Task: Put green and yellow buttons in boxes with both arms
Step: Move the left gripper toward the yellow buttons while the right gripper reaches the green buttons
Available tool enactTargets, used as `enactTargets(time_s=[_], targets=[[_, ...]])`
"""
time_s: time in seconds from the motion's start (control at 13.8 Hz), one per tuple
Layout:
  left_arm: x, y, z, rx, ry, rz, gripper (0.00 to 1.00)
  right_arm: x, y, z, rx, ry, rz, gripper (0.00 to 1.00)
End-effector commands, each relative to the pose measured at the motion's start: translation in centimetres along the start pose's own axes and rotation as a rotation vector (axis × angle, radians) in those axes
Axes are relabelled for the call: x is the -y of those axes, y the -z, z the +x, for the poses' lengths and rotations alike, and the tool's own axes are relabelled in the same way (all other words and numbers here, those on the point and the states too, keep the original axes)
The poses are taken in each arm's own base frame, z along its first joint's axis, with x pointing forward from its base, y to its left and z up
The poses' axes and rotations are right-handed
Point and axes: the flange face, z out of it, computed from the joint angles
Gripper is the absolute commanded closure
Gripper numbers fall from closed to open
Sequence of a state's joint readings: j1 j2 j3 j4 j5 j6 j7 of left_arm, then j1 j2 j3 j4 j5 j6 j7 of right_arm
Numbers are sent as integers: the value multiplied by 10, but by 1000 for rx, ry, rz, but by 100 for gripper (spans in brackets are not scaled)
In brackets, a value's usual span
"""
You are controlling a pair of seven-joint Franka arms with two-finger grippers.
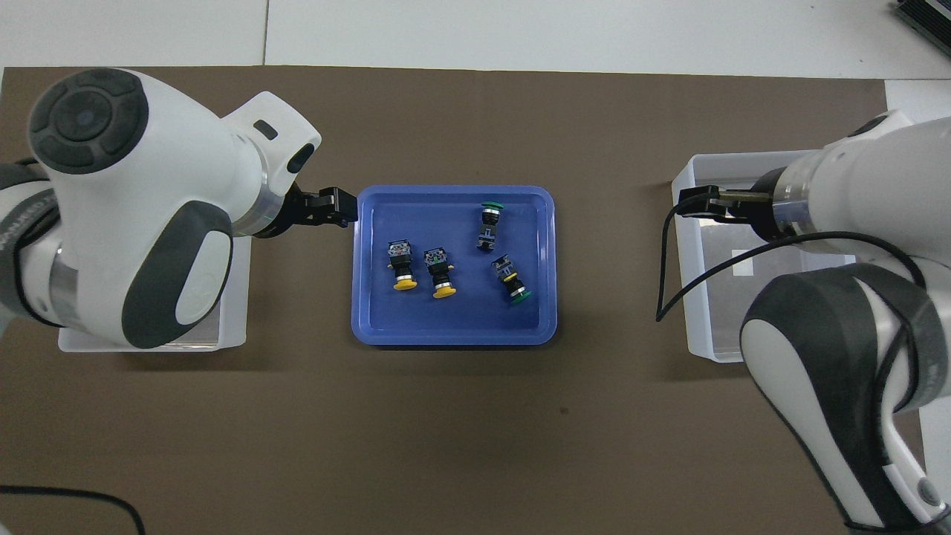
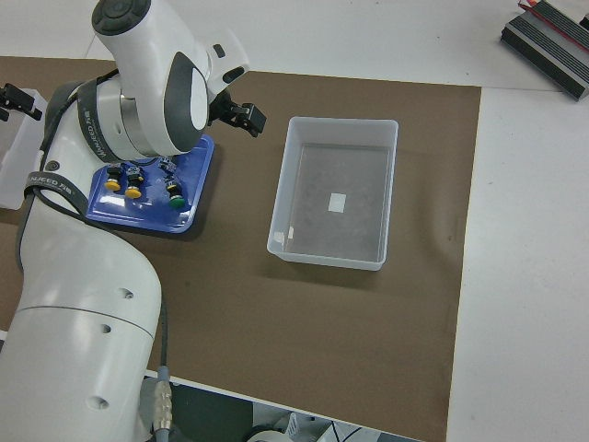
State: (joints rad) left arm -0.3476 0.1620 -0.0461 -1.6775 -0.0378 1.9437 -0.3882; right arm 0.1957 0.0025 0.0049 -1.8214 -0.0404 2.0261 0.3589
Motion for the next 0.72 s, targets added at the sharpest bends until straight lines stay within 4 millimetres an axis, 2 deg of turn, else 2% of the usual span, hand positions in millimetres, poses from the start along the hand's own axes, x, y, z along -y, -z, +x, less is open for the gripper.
enactTargets(time_s=[0.0,0.14,0.22,0.29,0.51,0.65], targets=[[-1,-37,-5,-51,43,-28,0,33,-23,-3,-13,-25,38,0],[-8,-63,-11,-57,44,-32,0,58,-39,-4,-39,-48,59,0],[-14,-84,-11,-39,60,-26,0,71,-46,-7,-39,-46,66,0],[-31,-101,-16,-36,61,-29,0,84,-53,-10,-41,-48,73,0],[-48,-140,-34,-20,103,-26,0,129,-80,-19,-59,-120,110,0],[-64,-168,-41,-20,140,-28,0,141,-94,-15,-83,-124,132,0]])
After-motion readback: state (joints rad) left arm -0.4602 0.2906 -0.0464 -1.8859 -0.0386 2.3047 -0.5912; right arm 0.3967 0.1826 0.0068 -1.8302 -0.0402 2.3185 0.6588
